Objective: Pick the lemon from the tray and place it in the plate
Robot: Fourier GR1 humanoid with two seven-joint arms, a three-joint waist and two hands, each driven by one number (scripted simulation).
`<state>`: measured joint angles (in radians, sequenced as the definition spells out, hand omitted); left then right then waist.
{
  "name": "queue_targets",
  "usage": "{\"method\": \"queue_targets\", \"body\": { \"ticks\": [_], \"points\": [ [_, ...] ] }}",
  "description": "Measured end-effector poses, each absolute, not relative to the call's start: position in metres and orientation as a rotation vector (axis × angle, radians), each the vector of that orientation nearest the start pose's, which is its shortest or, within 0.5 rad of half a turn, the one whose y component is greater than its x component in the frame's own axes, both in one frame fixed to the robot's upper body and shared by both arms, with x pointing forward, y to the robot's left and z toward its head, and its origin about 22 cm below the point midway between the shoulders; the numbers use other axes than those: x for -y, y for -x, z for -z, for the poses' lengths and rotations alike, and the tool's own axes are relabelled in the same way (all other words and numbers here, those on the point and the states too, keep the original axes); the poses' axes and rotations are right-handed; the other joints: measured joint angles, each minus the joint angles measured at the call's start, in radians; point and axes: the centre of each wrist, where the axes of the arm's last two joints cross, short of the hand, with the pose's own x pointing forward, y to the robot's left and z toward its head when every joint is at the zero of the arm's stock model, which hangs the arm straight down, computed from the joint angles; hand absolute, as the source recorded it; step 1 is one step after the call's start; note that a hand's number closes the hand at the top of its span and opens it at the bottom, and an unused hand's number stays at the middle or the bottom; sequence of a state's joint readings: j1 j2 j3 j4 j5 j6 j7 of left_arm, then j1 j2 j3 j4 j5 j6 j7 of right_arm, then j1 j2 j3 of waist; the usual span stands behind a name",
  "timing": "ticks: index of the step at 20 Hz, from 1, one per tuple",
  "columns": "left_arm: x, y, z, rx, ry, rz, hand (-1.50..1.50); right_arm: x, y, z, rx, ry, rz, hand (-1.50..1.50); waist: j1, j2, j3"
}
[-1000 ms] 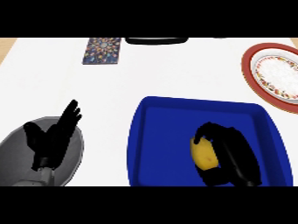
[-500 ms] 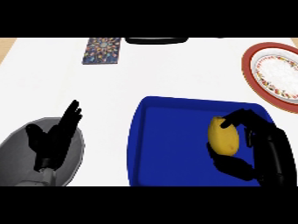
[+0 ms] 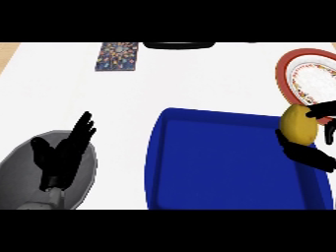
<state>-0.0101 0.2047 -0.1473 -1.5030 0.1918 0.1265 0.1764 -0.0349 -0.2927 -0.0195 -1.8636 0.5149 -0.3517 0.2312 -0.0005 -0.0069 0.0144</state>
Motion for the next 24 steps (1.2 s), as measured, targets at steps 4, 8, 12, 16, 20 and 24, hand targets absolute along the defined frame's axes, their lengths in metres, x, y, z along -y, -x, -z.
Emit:
{"method": "queue_targets", "body": {
  "ticks": [4,8,12,16,20,24],
  "points": [
    [-0.239,-0.242,0.009,1.319,-0.012,0.033,0.0,0.314,-0.26,-0.089,1.726,0.996,-0.121,1.5,0.009,0.002,0.001],
    [-0.238,-0.244,0.008,1.328,-0.001,0.042,0.0,0.353,-0.285,-0.081,1.713,1.088,-0.056,1.5,0.02,0.005,-0.001],
    [-0.236,-0.246,0.005,1.324,0.013,0.047,0.0,0.39,-0.308,-0.075,1.696,1.133,-0.022,1.5,0.032,0.009,-0.001],
    [-0.234,-0.248,0.005,1.329,0.024,0.053,0.0,0.425,-0.326,-0.082,1.692,1.152,0.0,1.5,0.042,0.014,-0.001],
    [-0.227,-0.249,0.004,1.33,0.021,0.059,0.0,0.445,-0.338,-0.081,1.696,1.164,0.01,1.5,0.052,0.017,0.0],
    [-0.225,-0.252,0.001,1.336,0.037,0.071,0.0,0.462,-0.341,-0.075,1.561,1.159,-0.038,-1.5,0.069,0.027,-0.001]
  ]
}}
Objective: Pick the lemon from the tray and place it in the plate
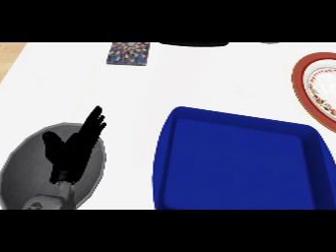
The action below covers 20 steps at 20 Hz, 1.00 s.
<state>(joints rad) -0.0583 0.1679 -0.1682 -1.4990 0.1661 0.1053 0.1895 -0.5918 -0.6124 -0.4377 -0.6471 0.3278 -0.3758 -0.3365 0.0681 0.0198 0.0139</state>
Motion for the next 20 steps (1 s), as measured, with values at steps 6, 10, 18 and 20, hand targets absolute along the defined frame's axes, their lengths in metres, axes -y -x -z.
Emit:
{"method": "queue_targets", "body": {
  "ticks": [6,10,18,20],
  "points": [
    [-0.222,-0.256,-0.001,1.338,0.05,0.089,0.0,0.475,-0.339,-0.063,1.4,1.06,-0.189,-1.5,0.017,0.008,0.002],
    [-0.22,-0.255,-0.002,1.338,0.056,0.086,0.0,0.474,-0.34,-0.056,1.447,0.965,-0.187,-1.5,0.02,0.009,0.003],
    [-0.225,-0.253,0.0,1.337,0.051,0.085,0.0,0.483,-0.344,-0.069,1.656,0.821,0.054,-1.5,0.008,0.008,0.005],
    [-0.224,-0.251,0.0,1.338,0.051,0.074,0.0,0.492,-0.338,-0.071,1.669,0.794,0.107,-1.5,0.004,0.005,0.004]
  ]
}}
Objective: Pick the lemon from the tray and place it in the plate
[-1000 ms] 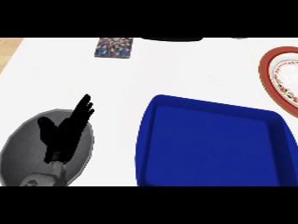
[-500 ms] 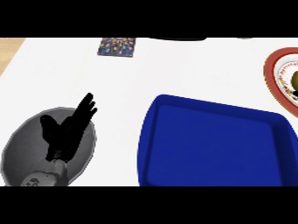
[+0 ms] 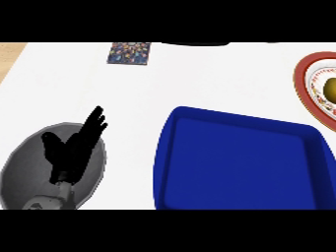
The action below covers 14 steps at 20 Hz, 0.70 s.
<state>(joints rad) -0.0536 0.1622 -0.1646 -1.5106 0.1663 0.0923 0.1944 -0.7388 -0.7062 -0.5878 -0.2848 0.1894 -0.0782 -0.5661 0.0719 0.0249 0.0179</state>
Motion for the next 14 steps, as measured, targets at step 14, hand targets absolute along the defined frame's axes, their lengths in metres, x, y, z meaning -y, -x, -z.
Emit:
{"method": "queue_targets", "body": {
  "ticks": [14],
  "points": [
    [-0.232,-0.247,0.002,1.317,0.026,0.045,0.0,0.56,-0.26,-0.061,1.704,0.473,0.061,-1.5,-0.032,-0.011,-0.001]
  ]
}}
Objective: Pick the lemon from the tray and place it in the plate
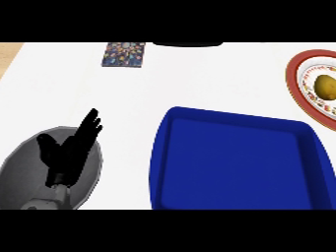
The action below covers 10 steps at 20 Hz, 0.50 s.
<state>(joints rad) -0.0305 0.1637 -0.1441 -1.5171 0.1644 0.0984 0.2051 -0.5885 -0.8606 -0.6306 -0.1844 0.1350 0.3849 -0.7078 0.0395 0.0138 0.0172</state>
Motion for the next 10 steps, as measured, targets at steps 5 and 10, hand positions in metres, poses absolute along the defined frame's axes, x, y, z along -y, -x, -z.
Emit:
{"method": "queue_targets", "body": {
  "ticks": [5,10],
  "points": [
    [-0.234,-0.246,0.004,1.31,0.018,0.042,0.0,0.574,-0.232,-0.056,1.641,0.503,-0.01,-1.5,-0.008,-0.005,-0.001],
    [-0.236,-0.245,0.007,1.315,0.018,0.039,0.0,0.582,-0.213,-0.049,1.595,0.544,-0.069,-1.5,-0.013,-0.009,-0.001]
  ]
}}
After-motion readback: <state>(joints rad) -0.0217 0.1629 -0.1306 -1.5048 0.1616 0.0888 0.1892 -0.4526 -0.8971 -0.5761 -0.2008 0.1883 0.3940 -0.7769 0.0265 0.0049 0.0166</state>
